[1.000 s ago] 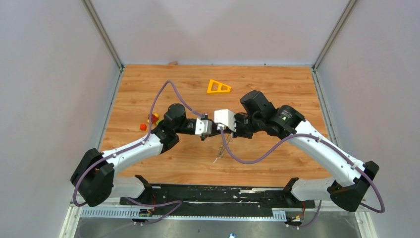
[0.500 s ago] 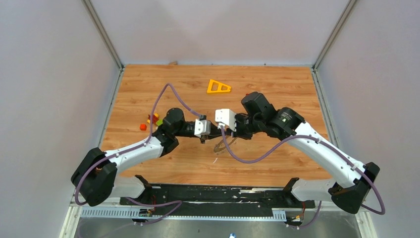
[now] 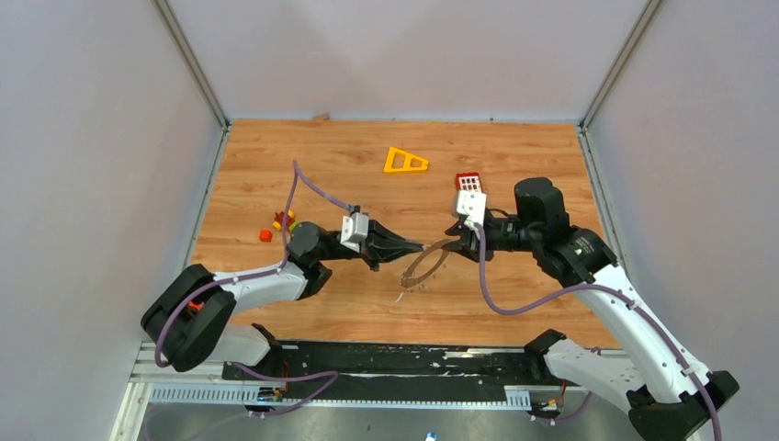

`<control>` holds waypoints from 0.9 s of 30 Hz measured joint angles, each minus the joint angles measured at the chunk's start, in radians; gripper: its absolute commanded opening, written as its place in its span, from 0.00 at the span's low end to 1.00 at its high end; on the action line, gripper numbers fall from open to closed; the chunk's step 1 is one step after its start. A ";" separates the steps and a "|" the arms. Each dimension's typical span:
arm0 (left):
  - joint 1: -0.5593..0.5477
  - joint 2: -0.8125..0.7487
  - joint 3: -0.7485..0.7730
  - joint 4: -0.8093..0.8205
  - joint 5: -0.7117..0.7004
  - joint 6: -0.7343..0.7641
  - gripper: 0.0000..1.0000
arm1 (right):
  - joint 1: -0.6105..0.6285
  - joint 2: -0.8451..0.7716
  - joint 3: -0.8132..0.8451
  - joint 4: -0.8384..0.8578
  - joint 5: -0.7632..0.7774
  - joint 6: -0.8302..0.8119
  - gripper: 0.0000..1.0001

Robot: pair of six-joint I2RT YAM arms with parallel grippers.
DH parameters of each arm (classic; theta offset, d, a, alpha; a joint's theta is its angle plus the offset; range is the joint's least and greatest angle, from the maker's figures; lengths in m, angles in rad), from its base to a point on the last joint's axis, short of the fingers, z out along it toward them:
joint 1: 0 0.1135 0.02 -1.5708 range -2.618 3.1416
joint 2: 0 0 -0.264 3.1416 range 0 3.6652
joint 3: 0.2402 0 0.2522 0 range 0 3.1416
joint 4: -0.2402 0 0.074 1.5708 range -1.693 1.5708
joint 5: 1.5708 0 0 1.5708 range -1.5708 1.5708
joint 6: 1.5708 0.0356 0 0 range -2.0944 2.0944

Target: Put the keys on the keyring

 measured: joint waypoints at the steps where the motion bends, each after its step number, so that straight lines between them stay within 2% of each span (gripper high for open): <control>1: 0.000 0.006 -0.003 0.029 -0.004 -0.025 0.00 | -0.008 -0.008 -0.016 0.019 -0.029 0.008 0.31; 7: 0.000 0.041 -0.011 0.170 -0.031 -0.159 0.00 | -0.024 -0.016 -0.079 0.081 -0.169 0.023 0.32; 15: -0.005 0.064 -0.011 0.235 -0.061 -0.242 0.00 | -0.025 -0.005 -0.091 0.137 -0.277 0.031 0.32; 19: -0.009 0.089 -0.012 0.246 -0.079 -0.276 0.00 | -0.025 0.016 -0.098 0.174 -0.300 0.040 0.28; 24: -0.016 0.107 -0.015 0.248 -0.085 -0.293 0.00 | -0.025 0.045 -0.106 0.205 -0.308 0.046 0.15; 27: -0.018 0.107 -0.016 0.249 -0.087 -0.296 0.00 | -0.025 0.048 -0.109 0.220 -0.309 0.051 0.12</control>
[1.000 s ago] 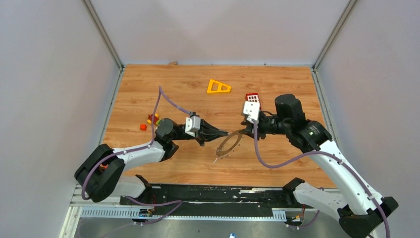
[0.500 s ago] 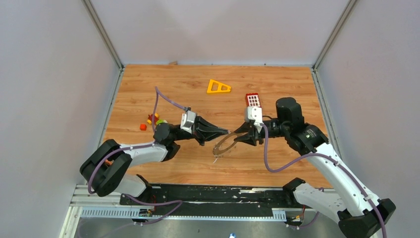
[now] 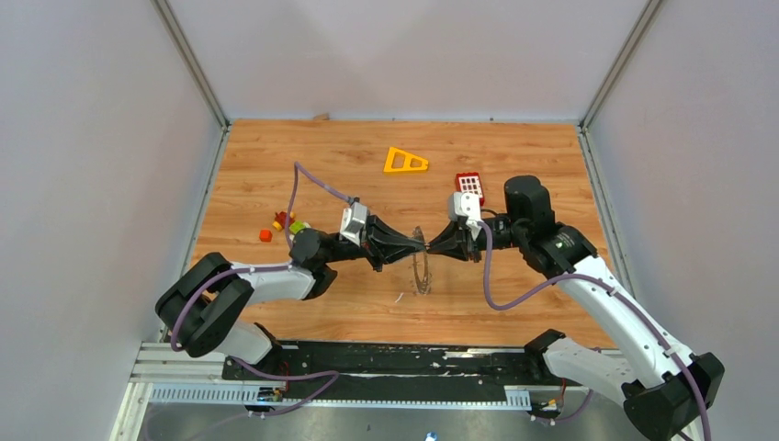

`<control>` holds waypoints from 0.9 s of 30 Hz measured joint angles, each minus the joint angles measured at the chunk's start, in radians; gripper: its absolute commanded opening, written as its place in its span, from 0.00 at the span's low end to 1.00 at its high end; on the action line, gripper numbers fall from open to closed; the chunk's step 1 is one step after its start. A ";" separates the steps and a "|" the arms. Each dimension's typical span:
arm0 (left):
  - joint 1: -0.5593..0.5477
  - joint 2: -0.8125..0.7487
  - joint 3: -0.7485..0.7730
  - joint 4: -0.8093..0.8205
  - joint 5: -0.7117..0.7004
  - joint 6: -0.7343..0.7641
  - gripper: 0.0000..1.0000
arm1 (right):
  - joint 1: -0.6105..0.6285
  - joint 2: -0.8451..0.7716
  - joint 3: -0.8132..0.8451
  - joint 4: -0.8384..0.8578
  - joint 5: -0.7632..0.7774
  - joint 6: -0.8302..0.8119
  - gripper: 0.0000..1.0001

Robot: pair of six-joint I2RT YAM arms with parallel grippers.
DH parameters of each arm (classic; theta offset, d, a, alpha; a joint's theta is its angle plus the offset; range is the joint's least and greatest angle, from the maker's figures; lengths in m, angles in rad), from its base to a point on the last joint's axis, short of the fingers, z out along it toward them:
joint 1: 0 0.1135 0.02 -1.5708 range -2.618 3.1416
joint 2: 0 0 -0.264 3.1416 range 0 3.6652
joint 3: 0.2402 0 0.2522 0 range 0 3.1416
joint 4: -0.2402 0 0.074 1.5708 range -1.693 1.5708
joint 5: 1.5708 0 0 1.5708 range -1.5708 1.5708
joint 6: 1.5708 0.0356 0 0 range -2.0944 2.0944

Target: Put the keys on the keyring

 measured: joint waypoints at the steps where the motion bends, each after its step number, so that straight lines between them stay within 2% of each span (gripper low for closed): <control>1: -0.001 0.000 -0.001 0.000 -0.002 0.000 0.00 | 0.000 0.000 -0.002 0.003 0.000 0.001 0.12; 5: -0.002 0.000 -0.006 0.000 -0.010 0.000 0.00 | 0.000 -0.001 -0.011 0.010 0.004 0.002 0.11; 11: -0.003 0.000 -0.008 0.007 -0.017 0.000 0.00 | 0.000 -0.017 -0.021 0.023 0.013 0.006 0.00; 20: -0.004 0.000 -0.011 0.008 -0.016 0.033 0.00 | 0.000 -0.019 -0.020 0.010 0.030 -0.006 0.00; 27: -0.012 0.010 -0.015 0.008 -0.016 0.113 0.00 | 0.007 -0.013 0.022 -0.085 0.079 -0.061 0.00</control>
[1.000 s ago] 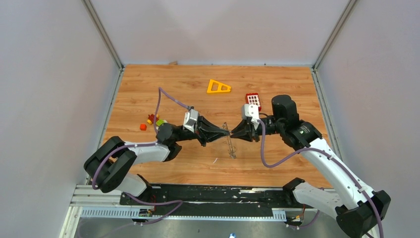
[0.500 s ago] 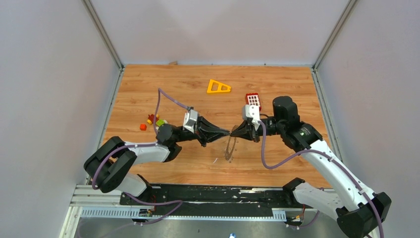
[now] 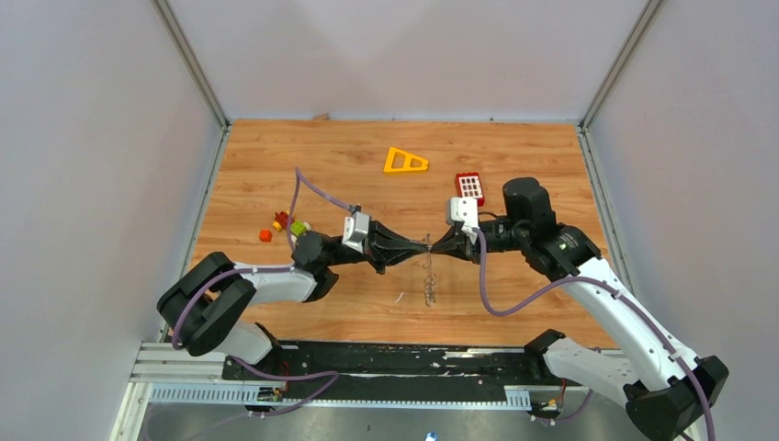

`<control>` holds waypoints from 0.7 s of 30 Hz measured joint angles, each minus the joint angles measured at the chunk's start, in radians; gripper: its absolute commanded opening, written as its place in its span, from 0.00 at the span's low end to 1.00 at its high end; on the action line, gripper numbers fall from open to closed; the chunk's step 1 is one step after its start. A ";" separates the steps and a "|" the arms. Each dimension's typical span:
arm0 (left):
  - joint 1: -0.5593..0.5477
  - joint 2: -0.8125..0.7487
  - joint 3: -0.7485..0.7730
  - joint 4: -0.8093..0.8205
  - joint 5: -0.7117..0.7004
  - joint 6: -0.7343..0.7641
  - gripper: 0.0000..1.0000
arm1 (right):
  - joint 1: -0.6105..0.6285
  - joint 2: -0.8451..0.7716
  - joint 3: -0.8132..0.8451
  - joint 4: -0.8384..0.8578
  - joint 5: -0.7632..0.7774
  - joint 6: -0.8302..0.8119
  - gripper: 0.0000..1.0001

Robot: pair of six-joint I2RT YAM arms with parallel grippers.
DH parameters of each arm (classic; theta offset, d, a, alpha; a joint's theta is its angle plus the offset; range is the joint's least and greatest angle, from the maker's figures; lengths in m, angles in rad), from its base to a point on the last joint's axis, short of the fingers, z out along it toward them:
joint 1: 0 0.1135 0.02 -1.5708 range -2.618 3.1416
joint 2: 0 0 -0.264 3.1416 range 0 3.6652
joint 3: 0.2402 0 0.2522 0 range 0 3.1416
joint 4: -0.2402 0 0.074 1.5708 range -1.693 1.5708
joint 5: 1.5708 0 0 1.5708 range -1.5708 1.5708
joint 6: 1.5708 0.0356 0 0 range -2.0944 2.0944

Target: Put the keys on the keyring

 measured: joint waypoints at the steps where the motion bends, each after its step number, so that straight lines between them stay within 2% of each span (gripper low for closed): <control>1: -0.001 0.000 0.000 -0.002 0.000 0.015 0.00 | 0.003 0.000 0.006 -0.014 0.010 -0.009 0.00; 4: -0.004 0.001 0.000 -0.005 0.000 0.053 0.02 | 0.013 0.002 0.024 -0.048 0.038 -0.034 0.00; 15: 0.004 0.006 0.000 -0.043 0.026 0.130 0.30 | 0.047 0.051 0.123 -0.180 0.156 -0.113 0.00; 21: 0.004 -0.014 0.000 -0.126 0.064 0.206 0.41 | 0.068 0.084 0.177 -0.237 0.223 -0.139 0.00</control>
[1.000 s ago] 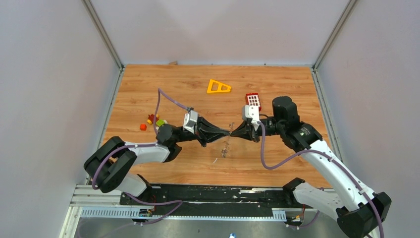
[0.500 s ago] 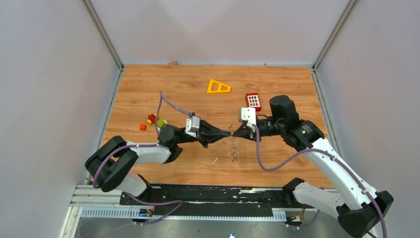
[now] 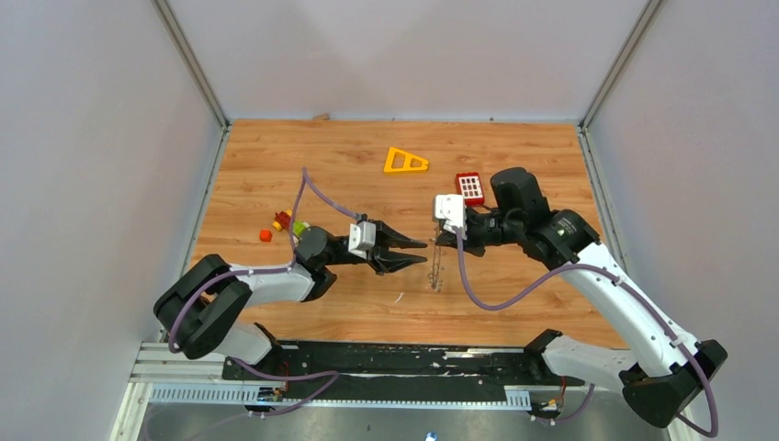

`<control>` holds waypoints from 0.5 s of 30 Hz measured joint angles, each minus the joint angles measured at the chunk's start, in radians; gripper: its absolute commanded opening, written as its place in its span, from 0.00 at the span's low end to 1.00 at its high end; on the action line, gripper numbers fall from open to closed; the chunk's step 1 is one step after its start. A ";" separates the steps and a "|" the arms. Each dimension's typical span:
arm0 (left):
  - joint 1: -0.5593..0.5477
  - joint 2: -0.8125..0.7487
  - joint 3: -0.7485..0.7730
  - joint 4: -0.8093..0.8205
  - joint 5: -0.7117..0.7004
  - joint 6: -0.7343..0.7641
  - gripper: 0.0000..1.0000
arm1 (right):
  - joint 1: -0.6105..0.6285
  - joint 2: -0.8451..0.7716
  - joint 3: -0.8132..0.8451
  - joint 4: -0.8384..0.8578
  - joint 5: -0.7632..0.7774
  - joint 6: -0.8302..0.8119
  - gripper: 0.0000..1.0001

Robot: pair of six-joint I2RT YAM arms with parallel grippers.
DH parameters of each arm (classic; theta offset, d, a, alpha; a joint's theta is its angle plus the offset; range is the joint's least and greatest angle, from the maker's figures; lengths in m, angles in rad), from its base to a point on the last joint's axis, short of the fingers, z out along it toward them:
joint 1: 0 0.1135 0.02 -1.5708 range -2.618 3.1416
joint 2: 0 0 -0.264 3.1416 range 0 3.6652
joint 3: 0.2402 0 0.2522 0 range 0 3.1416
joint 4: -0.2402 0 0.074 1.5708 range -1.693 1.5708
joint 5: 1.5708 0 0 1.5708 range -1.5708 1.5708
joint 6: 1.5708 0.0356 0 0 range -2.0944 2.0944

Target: Put the keys on the keyring

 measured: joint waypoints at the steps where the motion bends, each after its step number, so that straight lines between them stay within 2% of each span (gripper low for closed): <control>1: 0.000 -0.005 0.000 -0.013 0.005 0.013 0.42 | 0.005 0.006 0.010 -0.011 0.011 -0.003 0.00; 15: 0.016 -0.124 0.097 -0.431 0.041 0.335 0.49 | 0.106 0.127 0.176 -0.206 0.188 -0.036 0.00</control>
